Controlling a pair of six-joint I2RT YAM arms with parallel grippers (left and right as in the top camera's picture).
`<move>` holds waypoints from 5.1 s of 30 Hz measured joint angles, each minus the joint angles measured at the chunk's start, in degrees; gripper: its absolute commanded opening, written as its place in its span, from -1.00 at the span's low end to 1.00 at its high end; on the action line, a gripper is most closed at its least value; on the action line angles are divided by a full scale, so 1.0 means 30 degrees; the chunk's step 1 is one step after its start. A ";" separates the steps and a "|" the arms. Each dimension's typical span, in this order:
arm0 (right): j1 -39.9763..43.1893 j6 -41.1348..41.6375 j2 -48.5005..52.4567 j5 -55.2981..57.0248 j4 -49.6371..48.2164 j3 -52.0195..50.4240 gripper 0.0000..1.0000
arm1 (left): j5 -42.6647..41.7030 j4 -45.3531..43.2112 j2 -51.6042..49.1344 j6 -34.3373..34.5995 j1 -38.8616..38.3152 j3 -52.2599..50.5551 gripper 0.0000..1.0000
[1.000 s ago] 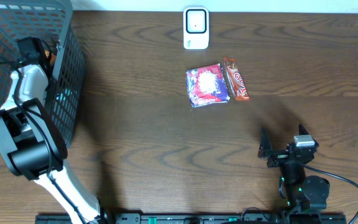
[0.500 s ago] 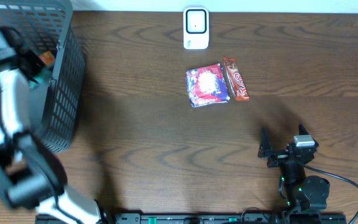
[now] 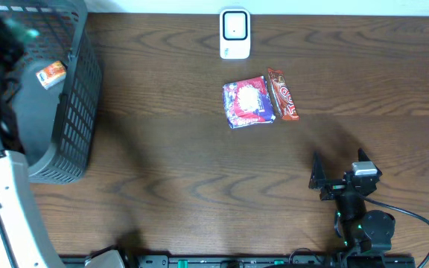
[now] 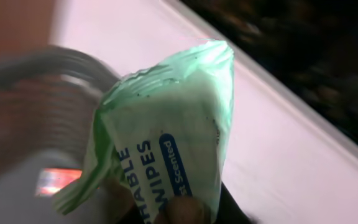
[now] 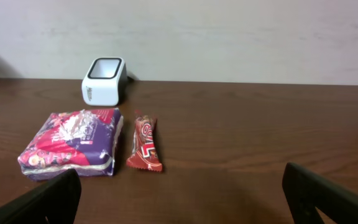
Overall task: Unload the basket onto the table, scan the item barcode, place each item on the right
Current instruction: 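Carry the green wipes pack to the scanner and release it, then move the left gripper into the basket and grasp the orange box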
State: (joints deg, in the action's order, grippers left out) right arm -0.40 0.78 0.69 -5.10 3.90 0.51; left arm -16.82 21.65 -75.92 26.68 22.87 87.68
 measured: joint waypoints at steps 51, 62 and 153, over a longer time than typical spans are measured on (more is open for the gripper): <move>0.0000 0.0000 0.0000 0.0000 -0.0007 0.0000 0.98 | 0.3475 0.2004 -1.4834 -0.1588 -1.5620 -0.0109 -0.85; 0.0000 0.0000 0.0000 0.0000 0.0000 0.0000 0.99 | 0.3643 0.0539 -1.4841 -0.2062 -1.7231 -0.0109 -0.85; 0.0000 0.0000 0.0000 0.0000 0.0000 0.0000 0.98 | 0.5231 -0.3963 -1.2772 -0.3439 0.0699 0.0284 0.00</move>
State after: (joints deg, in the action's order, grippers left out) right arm -0.40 0.78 0.69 -5.10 3.90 0.51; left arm -1.13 9.76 -114.24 16.36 24.97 88.53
